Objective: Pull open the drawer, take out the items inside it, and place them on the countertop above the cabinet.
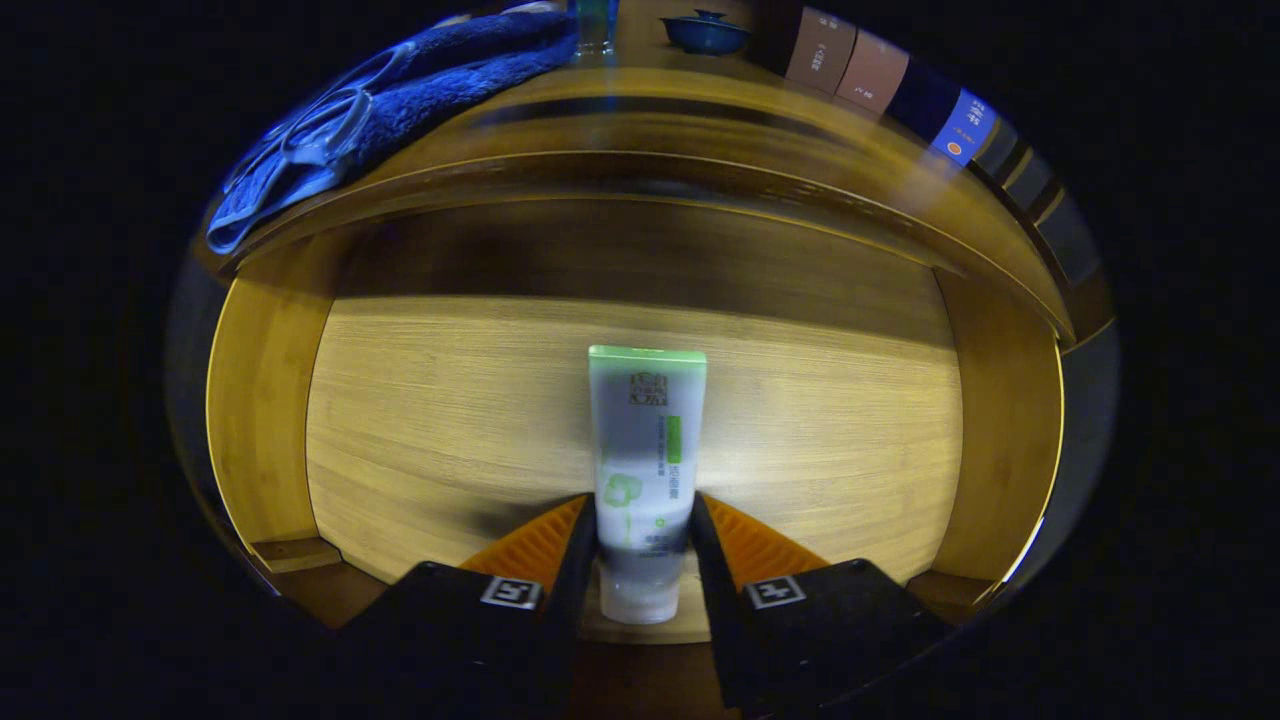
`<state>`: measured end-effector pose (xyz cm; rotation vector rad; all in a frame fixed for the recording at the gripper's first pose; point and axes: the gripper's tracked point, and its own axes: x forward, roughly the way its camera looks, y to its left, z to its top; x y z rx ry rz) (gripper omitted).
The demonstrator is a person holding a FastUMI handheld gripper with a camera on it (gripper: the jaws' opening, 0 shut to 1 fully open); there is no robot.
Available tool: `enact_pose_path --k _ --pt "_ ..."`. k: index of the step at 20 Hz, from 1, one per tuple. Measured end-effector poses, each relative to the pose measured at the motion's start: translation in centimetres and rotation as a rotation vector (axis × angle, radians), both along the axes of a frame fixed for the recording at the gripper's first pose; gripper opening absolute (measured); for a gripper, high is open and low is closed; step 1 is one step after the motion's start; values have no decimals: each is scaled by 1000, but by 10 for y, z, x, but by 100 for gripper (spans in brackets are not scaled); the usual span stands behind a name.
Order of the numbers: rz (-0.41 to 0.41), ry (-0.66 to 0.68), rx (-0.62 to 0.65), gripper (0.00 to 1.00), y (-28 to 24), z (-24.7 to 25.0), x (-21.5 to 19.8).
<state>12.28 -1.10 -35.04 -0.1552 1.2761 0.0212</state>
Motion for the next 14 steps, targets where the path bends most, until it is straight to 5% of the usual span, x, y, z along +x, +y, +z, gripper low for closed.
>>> enact_pose_path --k 7,14 --pt "-12 -22 9 38 -1 4 2" --pt "-30 -64 63 38 -1 16 1"
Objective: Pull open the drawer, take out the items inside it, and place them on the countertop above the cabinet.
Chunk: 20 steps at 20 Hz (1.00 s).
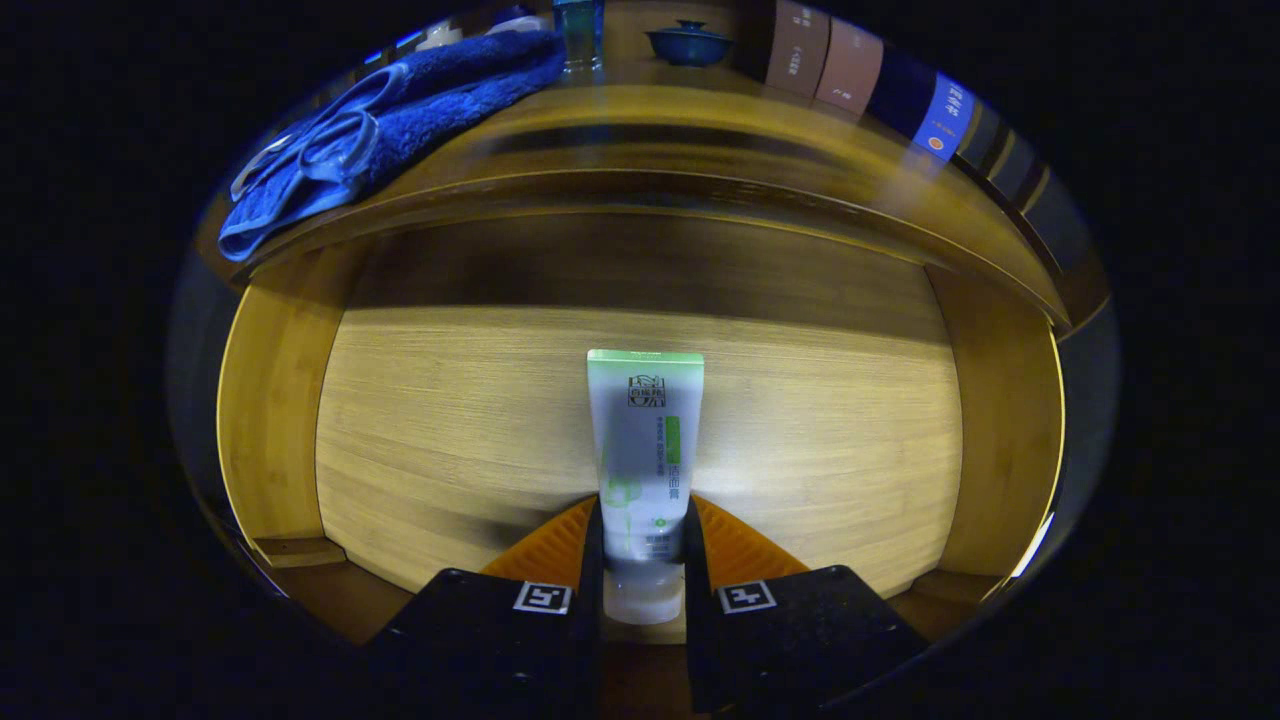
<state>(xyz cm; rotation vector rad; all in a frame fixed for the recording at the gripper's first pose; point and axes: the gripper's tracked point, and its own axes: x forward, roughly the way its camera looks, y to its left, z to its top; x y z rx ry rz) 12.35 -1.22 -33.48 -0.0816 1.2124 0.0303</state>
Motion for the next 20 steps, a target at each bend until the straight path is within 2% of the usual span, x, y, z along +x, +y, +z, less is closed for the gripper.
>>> enact_pose_path --k 6,10,13,16,20 --pt "-19 -190 68 38 -6 79 6" --pt "-20 -329 66 38 -14 132 19" --pt "-37 -367 65 38 -13 153 46" --pt "-17 -400 31 38 -10 173 80" --pt "-22 -380 48 38 2 172 132"
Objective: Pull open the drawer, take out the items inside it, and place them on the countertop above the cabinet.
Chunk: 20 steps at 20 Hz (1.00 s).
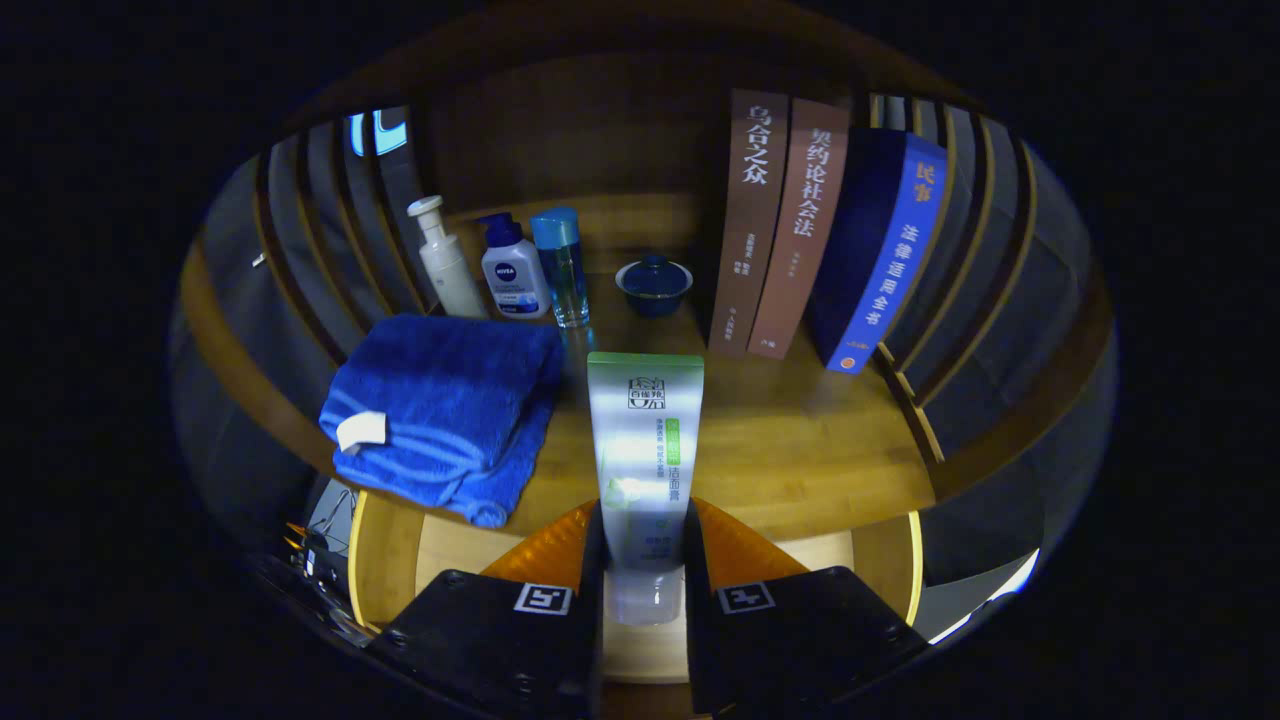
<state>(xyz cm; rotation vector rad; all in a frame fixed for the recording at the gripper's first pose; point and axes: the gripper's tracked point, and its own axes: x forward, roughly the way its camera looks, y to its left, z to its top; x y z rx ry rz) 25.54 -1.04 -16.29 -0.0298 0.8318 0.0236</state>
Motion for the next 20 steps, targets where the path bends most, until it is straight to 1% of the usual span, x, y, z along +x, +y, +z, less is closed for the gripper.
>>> enact_pose_path --k 2,4,7,12,13,15,18,20 --pt "-6 29 6 38 2 -10 22" --pt "-37 52 38 38 3 -23 46" --pt "-66 93 29 38 -3 -41 67" --pt "-83 107 8 39 -5 -49 81" --pt "-81 112 8 41 -5 -49 81" --pt "-84 133 11 48 -5 -57 80" --pt "-94 121 26 75 -2 -58 86" --pt "-88 106 30 93 -1 -50 82"
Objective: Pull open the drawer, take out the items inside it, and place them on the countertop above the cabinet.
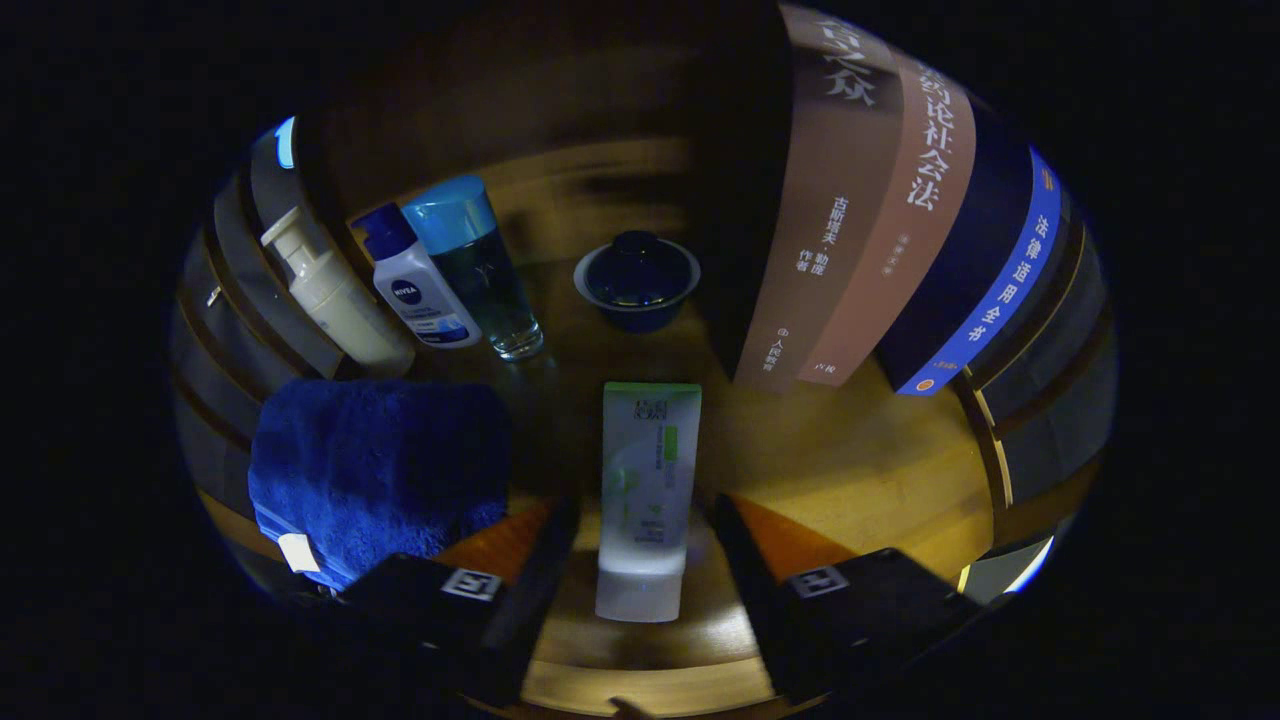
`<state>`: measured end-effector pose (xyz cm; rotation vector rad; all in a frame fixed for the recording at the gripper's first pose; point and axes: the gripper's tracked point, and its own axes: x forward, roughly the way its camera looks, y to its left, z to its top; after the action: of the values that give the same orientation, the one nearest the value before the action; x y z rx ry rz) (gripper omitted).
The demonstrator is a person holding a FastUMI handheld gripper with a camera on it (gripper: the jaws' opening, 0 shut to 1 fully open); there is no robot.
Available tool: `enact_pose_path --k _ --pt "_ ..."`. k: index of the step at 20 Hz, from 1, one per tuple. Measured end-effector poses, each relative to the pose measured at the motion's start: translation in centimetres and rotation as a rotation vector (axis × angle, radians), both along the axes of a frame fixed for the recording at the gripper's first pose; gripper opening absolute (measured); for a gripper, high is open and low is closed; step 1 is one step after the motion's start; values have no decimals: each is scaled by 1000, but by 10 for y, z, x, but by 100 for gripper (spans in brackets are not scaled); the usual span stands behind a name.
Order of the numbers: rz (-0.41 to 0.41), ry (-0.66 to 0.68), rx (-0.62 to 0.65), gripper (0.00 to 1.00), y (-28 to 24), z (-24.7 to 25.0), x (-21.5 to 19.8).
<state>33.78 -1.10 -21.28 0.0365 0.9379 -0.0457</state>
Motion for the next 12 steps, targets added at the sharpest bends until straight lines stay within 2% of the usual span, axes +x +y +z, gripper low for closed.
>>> enact_pose_path --k 1,7,12 --pt "0 -7 -2 100 -1 -2 2" --pt "-2 -76 15 100 -2 25 -15" --pt "13 -180 34 100 1 49 -63"
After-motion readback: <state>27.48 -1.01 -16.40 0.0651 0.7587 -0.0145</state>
